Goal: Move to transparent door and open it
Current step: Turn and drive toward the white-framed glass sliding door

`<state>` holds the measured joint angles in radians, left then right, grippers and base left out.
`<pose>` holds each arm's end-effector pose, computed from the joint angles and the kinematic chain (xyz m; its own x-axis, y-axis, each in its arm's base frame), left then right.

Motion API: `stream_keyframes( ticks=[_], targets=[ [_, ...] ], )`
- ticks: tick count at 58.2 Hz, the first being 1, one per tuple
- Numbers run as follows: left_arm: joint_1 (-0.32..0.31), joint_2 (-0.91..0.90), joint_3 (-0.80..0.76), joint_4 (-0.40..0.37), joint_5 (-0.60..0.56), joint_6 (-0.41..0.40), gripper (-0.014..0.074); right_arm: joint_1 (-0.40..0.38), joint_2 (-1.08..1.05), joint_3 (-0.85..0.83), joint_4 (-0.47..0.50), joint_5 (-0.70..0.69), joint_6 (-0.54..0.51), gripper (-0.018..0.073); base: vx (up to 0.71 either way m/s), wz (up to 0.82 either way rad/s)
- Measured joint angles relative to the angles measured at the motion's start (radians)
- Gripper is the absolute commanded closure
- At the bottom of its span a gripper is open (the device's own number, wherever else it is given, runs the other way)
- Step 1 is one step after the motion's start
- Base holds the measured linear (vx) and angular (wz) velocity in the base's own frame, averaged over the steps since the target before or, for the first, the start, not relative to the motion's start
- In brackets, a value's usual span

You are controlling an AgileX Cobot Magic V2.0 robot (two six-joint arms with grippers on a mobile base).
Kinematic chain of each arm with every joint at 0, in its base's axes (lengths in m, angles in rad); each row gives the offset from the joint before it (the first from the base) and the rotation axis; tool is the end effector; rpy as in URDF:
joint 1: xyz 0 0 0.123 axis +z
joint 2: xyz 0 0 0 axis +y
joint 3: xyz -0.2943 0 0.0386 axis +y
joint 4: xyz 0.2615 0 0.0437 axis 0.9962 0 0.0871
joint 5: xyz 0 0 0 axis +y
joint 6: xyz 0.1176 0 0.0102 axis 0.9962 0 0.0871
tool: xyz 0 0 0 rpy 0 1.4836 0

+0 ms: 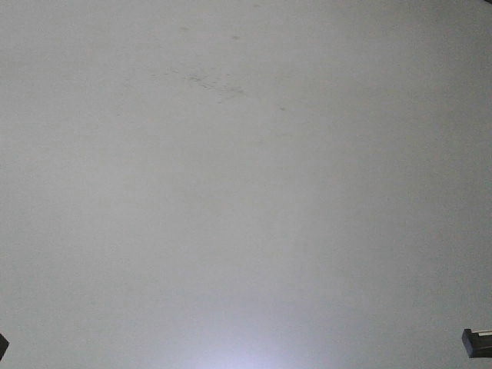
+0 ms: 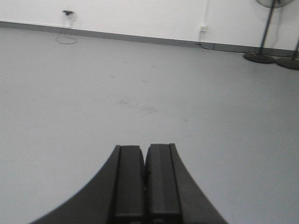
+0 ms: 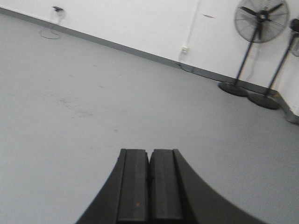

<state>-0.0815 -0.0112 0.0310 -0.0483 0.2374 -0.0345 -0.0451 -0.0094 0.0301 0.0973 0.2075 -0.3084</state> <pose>0.0835 -0.0082 0.1768 -0.1753 -0.0673 -0.9822 0.0786 0.9935 -0.0821 0.0846 -0.0014 0.1806 -0.1416 -0.2053 -0.9684 -0.0048 0.9784 -0.2068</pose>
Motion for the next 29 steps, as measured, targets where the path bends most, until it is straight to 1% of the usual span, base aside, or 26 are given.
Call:
stream_keyframes(
  ticks=[29],
  targets=[
    [0.0, 0.0, 0.0, 0.0, 0.0, 0.0, 0.0603, 0.0, 0.0, 0.0, 0.0, 0.0, 0.0, 0.0565, 0.33, 0.45]
  ],
)
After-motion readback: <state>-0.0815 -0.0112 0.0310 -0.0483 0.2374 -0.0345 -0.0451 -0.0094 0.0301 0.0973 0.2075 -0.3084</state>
